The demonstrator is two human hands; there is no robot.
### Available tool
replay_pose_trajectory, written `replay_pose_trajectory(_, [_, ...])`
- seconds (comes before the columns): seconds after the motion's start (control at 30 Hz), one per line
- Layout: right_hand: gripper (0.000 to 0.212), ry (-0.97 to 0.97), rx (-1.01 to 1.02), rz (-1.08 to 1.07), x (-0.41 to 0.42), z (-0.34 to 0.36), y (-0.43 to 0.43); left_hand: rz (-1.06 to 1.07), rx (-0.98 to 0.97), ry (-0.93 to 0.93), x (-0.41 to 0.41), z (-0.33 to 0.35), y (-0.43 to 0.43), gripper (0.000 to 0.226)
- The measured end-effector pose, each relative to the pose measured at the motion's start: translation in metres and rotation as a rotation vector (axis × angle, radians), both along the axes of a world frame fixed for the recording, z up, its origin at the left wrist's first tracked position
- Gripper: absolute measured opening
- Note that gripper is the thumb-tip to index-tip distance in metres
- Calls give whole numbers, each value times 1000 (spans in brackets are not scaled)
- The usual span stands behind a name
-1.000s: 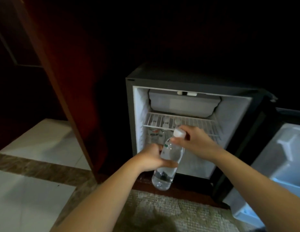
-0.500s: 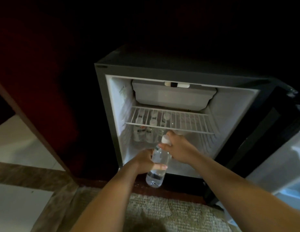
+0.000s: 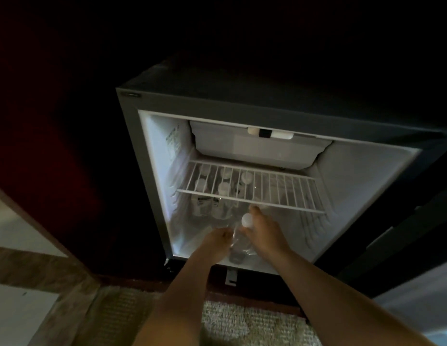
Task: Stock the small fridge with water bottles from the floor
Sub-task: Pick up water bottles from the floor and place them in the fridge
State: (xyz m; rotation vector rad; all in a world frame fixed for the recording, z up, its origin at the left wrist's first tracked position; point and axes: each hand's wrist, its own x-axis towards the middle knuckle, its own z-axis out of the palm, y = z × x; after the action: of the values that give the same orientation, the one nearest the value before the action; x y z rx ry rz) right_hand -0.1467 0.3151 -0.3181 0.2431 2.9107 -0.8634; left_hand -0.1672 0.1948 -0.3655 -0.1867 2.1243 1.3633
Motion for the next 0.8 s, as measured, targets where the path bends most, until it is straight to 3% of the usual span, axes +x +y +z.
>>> replay_pose_trajectory(0.17, [41, 5, -152, -61, -3, -11, 5, 255, 134, -76, 1, 7, 11, 44])
replay_pose_trajectory(0.33, [63, -87, -254, -1, -3, -20, 0, 475, 344, -255, -2, 8, 7, 41])
replay_pose_trajectory(0.47, [61, -77, -250, 6, -8, -22, -2, 527, 478, -373, -1, 6, 7, 60])
replay_pose_trajectory(0.8, [45, -86, -123, -77, -48, -28, 6, 669, 703, -316, -15, 13, 35, 54])
